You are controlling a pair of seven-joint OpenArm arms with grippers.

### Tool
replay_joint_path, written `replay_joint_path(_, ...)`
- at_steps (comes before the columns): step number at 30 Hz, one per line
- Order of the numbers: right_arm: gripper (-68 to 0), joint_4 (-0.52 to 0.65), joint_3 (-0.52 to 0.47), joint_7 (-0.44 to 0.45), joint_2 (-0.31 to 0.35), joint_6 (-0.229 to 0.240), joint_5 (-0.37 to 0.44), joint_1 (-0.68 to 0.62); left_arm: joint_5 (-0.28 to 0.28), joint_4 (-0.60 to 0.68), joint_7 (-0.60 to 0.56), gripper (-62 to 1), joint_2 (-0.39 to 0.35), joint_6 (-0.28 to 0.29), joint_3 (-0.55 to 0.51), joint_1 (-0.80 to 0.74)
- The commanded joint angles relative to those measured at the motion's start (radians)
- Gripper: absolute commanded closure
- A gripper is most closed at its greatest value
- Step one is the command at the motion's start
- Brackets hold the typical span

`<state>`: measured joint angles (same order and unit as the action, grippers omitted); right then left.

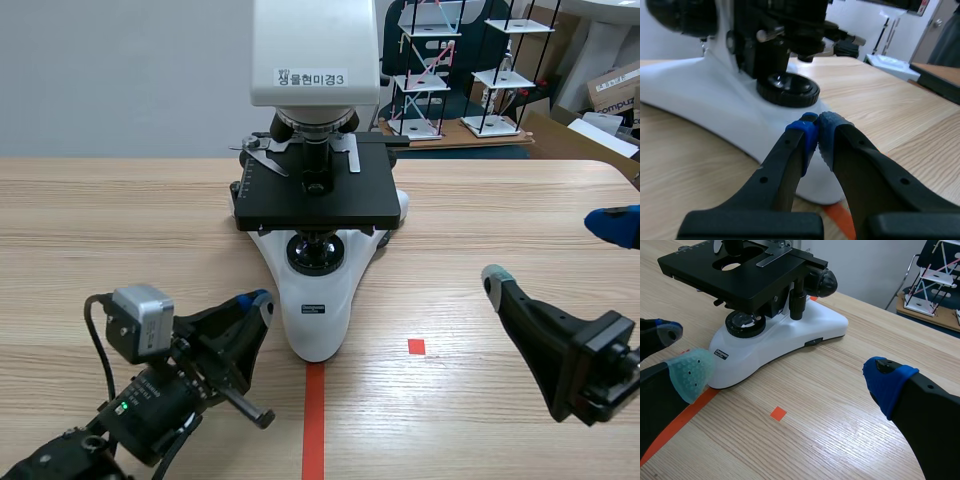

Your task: Point at the diaphragm

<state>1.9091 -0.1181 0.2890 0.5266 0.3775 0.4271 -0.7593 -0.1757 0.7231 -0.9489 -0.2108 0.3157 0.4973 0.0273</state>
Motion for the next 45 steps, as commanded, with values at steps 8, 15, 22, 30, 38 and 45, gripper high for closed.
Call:
replay_joint_path(8,-67.9,0.01,-0.004,0.019,0.008,-0.004,0.003,0.009,-0.011,-0.072,-0.118,-4.0,0.053,-0.011,-0.002,0.062)
replay_joint_path(15,-67.9,0.01,-0.004,0.015,0.008,-0.004,0.003,0.009,-0.01,-0.113,-0.192,-4.0,0.075,-0.011,-0.002,0.076)
replay_joint_path(22,-67.9,0.01,-0.004,0.011,0.008,-0.004,0.003,0.008,0.03,-0.116,-0.23,-4.0,0.08,-0.007,-0.002,0.076)
replay_joint_path(30,-67.9,0.01,-0.004,0.011,0.008,-0.004,0.003,0.008,0.032,-0.116,-0.23,-4.0,0.08,-0.007,-0.002,0.076)
replay_joint_path(38,-67.9,0.01,-0.004,0.011,0.008,-0.004,0.003,0.008,0.032,-0.116,-0.23,-4.0,0.08,-0.007,-0.002,0.076)
replay_joint_path(45,-67.9,0.01,-0.004,0.012,0.008,-0.004,0.003,0.009,0.032,-0.116,-0.23,-4.0,0.08,-0.007,-0.002,0.076)
